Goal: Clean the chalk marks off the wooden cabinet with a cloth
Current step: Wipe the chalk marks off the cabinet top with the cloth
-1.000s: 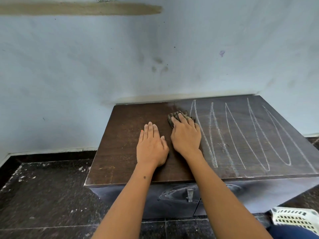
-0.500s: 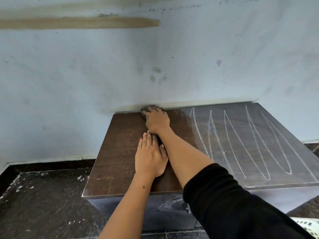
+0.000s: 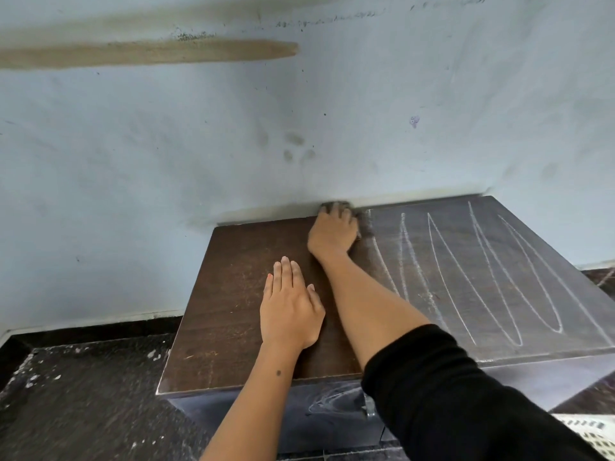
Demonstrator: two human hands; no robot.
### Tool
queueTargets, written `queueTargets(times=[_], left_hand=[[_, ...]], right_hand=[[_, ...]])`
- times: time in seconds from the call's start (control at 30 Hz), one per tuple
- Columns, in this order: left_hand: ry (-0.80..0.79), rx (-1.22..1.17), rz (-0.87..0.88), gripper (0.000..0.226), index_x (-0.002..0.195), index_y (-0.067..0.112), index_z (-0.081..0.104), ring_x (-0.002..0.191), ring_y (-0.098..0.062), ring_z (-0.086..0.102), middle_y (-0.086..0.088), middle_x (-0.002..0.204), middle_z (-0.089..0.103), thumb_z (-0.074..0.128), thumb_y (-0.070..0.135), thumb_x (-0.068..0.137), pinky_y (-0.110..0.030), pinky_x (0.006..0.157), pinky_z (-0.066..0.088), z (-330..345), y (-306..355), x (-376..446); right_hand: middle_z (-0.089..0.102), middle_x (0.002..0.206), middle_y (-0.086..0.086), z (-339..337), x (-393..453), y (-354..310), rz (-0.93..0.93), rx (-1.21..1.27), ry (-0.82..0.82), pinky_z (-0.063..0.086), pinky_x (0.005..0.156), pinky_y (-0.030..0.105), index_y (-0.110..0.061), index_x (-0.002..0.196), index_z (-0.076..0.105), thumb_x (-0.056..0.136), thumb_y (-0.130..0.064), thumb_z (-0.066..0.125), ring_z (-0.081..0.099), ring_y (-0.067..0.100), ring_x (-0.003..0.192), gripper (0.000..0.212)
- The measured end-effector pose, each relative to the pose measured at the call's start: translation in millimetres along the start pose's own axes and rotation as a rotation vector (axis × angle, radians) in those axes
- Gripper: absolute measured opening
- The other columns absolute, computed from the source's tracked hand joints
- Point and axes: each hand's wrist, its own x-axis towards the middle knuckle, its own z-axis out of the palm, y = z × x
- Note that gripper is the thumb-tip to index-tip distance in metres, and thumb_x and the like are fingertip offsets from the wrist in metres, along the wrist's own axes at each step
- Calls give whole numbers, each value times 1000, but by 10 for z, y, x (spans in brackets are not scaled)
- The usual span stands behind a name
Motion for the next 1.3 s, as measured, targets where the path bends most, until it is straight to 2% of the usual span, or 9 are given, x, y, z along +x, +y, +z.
queueTargets(times=[0.1,0.2,0.47,0.63,0.77,0.93,1.03,1.17,1.3], left_hand=[[-41,-2,7,58,152,6,2,147,-20,-4,-10,160,-3,16,33,102,-31,119,-3,-10,-10,11],[-35,-10,-1,58,152,6,5,147,-20,-3,-10,160,-1,19,32,102,-31,118,-3,-16,-18,11],[16,-17,9,56,151,7,6,147,-19,-3,-8,160,1,16,33,102,-31,118,-4,-60,37,-48],[31,-113,70,71,151,6,8,147,-19,-4,-9,160,1,1,41,90,-30,116,-6,-68,343,-27],[-10,-50,76,93,151,5,9,147,-21,0,-11,160,4,-17,46,71,-36,118,-3,94,487,47],[-18,-12,74,96,151,7,8,147,-20,-1,-8,160,3,-19,46,68,-37,118,-2,138,484,75],[-38,-8,69,86,152,8,7,147,-19,-2,-8,160,1,-15,45,77,-36,118,-3,126,488,67],[-71,-3,60,61,152,8,4,147,-18,-4,-7,160,-1,7,37,98,-36,119,-3,89,487,74],[-86,-4,58,58,152,8,4,147,-19,-5,-8,160,-2,17,34,101,-36,119,-4,72,485,60]], right_hand=[[30,152,4,56,-91,-253,-290,53,-65,25,109,43,-24,140,41,93,-21,42,27,29,138,48],[28,154,-1,9,-23,-134,-399,71,-135,25,111,41,-27,142,39,97,-23,39,26,24,140,45],[27,154,-1,-265,176,758,-132,74,-107,22,113,39,-24,143,38,97,-22,36,23,23,140,46],[22,155,5,-268,131,728,-22,18,-86,20,112,40,-23,145,32,96,-20,38,20,28,140,50],[21,156,3,-190,11,706,-86,8,-46,19,113,41,-28,145,33,97,-22,35,22,28,140,49],[27,154,-1,-160,98,798,-150,61,-47,20,113,40,-30,142,40,97,-25,36,24,24,140,45],[28,152,4,-193,221,793,-157,46,-79,22,112,41,-26,142,38,96,-24,37,25,26,139,46],[23,155,4,-243,192,787,-159,41,-134,19,114,41,-27,145,33,97,-24,36,21,27,141,48],[21,156,1,-355,-235,874,-176,67,-145,19,114,39,-29,145,33,99,-25,34,19,24,142,46]])
